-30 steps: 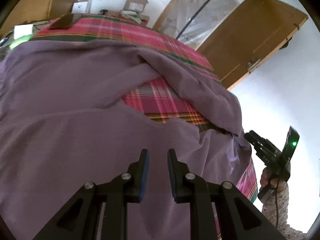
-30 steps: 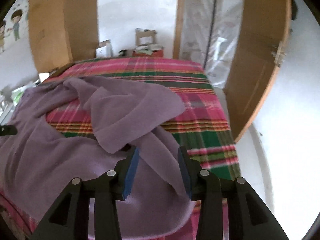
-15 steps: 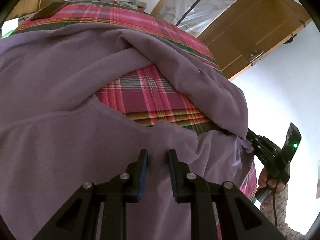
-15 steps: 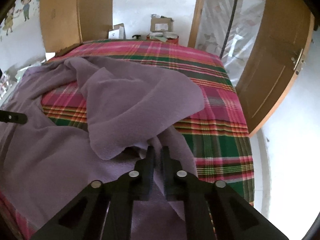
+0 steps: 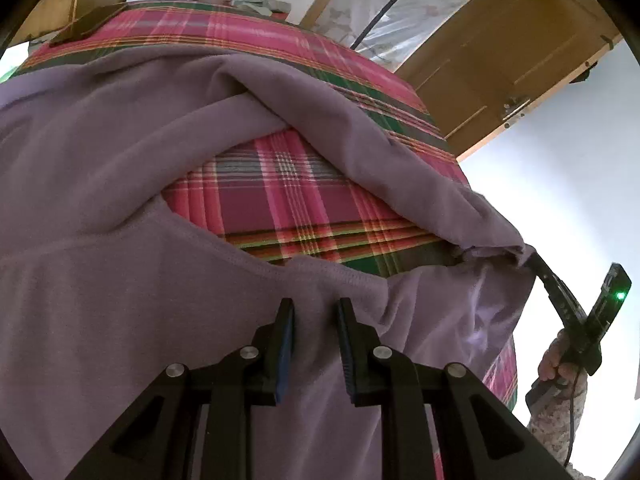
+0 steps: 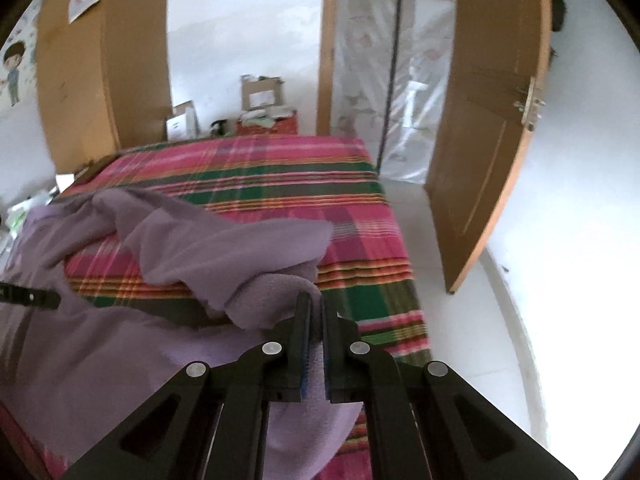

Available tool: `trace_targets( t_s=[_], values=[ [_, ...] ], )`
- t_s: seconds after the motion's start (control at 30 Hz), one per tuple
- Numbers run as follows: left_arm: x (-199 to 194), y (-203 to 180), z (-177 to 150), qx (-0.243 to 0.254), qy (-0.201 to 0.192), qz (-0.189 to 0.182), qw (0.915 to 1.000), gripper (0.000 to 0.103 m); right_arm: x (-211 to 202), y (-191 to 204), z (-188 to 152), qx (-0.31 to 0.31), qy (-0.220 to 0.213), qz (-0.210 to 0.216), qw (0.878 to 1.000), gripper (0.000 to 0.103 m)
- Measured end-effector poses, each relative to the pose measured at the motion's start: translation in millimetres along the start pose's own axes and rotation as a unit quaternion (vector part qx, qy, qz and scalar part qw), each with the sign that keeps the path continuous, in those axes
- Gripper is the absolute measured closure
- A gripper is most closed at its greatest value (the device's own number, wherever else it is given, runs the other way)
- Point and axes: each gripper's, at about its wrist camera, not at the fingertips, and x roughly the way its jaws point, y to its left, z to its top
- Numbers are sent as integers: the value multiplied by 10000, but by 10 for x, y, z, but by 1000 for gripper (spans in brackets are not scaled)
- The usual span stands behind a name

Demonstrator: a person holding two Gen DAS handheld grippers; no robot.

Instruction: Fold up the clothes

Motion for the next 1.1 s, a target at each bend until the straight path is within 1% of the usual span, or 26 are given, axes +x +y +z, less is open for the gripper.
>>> trace_targets(
  t_s=[0.13, 0.33, 0.5, 0.6, 0.7, 0.8, 0.97, 1.0, 1.07, 1.1],
  values=[
    [34, -35, 25, 21, -4, 48, 10000, 82, -58, -183, -24, 294, -78, -208, 9993, 98],
    [26, -65, 15, 60, -43, 65, 10000, 82, -123, -403, -78, 750, -188, -381, 9963, 98],
    [49, -101, 10, 53, -52, 86, 9999, 82, -259, -507, -223, 998, -224, -378, 9940, 98],
    [68, -114, 11, 54, -41, 108, 9999, 82, -274, -538, -345, 1036, -96, -514, 9932, 98],
    [70, -124, 6, 77, -53, 143, 9999, 82, -272, -612, -453, 1310, 12, -490, 9902, 98],
    [79, -121, 3, 61, -34, 152, 9999, 82, -252, -613, -543, 1283, 151, -498, 9904, 98],
    [103, -161, -10, 100, -20, 167, 9998, 82, -222, -648, -595, 1166, 449, -272, 9918, 95],
    [109, -164, -10, 105, -14, 171, 9998, 82, -236, -627, -589, 1049, 477, -263, 9930, 94],
    [110, -160, -16, 94, -39, 157, 9998, 82, -271, -579, -578, 796, 507, -264, 9952, 80],
    [116, -156, -20, 88, -34, 157, 9998, 82, -308, -559, -567, 699, 448, -257, 9962, 78]
  ],
)
